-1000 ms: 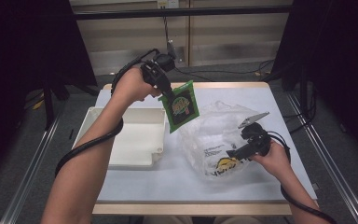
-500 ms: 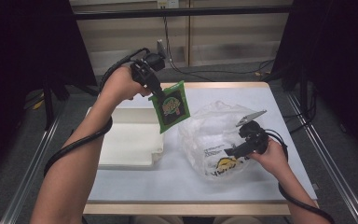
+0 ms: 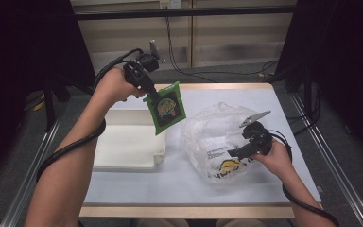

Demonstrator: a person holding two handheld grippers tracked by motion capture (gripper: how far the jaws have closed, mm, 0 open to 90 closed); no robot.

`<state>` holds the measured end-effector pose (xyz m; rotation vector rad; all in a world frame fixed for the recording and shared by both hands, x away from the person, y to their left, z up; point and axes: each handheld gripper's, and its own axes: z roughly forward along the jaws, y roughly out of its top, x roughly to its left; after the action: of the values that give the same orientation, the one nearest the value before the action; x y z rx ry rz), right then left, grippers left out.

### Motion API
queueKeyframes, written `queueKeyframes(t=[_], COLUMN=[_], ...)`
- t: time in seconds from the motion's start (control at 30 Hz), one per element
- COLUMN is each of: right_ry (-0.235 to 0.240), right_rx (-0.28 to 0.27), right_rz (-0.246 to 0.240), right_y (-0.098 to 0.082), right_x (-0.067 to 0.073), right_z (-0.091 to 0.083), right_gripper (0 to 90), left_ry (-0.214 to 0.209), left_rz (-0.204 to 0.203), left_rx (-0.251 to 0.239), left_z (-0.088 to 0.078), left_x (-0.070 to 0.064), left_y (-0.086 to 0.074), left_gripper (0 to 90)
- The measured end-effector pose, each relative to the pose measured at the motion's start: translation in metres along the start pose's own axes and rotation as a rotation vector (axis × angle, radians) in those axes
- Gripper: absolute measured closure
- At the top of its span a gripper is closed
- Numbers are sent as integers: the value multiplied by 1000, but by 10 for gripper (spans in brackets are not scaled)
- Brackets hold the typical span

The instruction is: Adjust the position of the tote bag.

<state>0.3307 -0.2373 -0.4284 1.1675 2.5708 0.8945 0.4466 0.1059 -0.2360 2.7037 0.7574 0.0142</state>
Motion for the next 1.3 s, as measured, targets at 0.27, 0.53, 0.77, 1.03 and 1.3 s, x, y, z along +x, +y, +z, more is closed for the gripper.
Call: queueKeyframes(t=[0.27,0.53,0.77,1.03,1.3], right_ry=[8,7,7,9,11], right_rx=[-7,4,4,11,7], right_rz=[-9,5,-7,-2,-12], right_y=[0,-1,-1,-2,-2], right_x=[1,1,2,2,2], right_z=[1,0,3,3,5], right_gripper=[38,38,38,40,40], left_ry=[12,19,12,22,27], left_rz=[-25,-33,-39,-45,-49], left_rx=[7,25,25,17,18], left_z=[-4,-1,-2,-5,-7], left_x=[8,19,25,30,36], left_y=[-9,-21,-28,-33,-38], left_gripper=[755,752,757,757,756])
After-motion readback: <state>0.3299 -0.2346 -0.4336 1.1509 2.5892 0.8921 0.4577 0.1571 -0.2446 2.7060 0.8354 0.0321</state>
